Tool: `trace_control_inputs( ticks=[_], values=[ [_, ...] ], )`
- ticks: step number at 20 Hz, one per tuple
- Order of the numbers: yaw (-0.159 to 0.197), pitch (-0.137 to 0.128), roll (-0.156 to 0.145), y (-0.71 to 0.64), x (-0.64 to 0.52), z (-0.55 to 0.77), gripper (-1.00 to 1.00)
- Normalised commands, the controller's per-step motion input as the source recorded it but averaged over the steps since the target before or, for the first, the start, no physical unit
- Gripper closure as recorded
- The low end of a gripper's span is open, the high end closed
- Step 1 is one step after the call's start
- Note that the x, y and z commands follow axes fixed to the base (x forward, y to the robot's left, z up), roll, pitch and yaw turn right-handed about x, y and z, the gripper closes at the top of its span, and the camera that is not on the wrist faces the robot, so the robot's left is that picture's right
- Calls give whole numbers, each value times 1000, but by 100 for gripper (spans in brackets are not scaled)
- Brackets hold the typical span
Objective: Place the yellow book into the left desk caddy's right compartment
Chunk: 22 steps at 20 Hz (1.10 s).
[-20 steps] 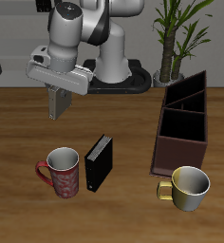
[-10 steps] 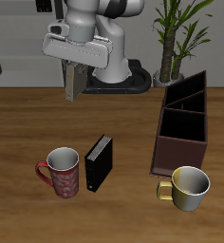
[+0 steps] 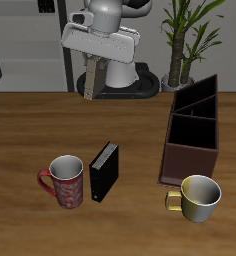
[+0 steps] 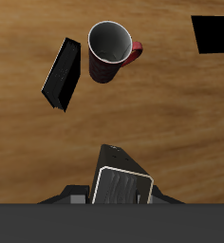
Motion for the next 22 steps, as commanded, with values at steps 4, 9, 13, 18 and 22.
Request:
trace_control_inputs(
  ticks=[4, 9, 13, 18, 22],
  values=[
    [-3, 11, 32, 337, 176, 112, 100],
    [3, 6, 17, 549, 202, 136, 100],
    [6, 2, 50, 499, 234, 185, 100],
    [-40, 20, -14, 367, 347, 131, 100],
    [-1, 8, 19, 323, 231, 50, 100]
  ],
)
